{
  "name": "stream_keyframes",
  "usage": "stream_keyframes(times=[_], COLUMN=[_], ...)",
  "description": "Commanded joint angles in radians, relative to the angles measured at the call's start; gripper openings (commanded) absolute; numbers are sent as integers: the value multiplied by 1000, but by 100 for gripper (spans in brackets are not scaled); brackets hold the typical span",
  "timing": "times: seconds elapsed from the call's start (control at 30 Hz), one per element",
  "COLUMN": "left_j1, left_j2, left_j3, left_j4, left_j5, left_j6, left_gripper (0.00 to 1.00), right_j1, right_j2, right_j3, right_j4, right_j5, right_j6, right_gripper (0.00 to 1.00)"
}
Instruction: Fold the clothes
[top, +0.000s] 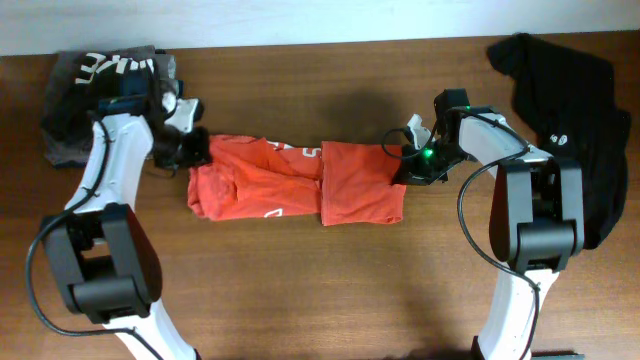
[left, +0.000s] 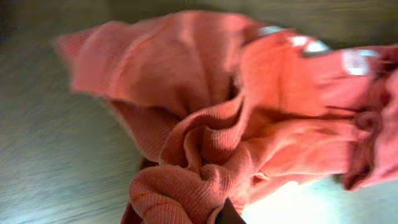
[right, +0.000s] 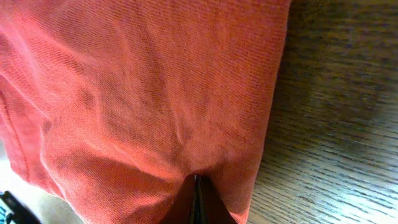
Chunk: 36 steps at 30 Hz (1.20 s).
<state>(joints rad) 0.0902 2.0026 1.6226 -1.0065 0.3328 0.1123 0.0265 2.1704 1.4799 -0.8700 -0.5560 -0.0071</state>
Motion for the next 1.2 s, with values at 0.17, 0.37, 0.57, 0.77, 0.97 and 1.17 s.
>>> stream_keyframes(times=[0.17, 0.37, 0.57, 0.77, 0.97, 1.17], left_j1=[-190, -338, -468, -550, -611, -666], left_j2=[-32, -32, -30, -14, 41, 89], left_j3=[138, 222, 230, 230, 230, 230], left_j4=[-47, -45, -26, 28, 87, 122], left_j5=[71, 74, 66, -19, -15, -15], left_j6=[-14, -45, -66, -129, -202, -225], left_gripper=[0, 0, 1, 1, 1, 7], right_j1=[0, -1, -1, -1, -1, -1], right_j2=[62, 62, 62, 62, 62, 62], right_j3=[-11, -11, -11, -11, -11, -11], right_j4=[-4, -4, -4, -4, -4, -4], right_j5=[7, 7, 7, 7, 7, 7], right_j6=[-3, -3, -3, -4, -4, -4], right_gripper=[4, 4, 4, 4, 4, 4])
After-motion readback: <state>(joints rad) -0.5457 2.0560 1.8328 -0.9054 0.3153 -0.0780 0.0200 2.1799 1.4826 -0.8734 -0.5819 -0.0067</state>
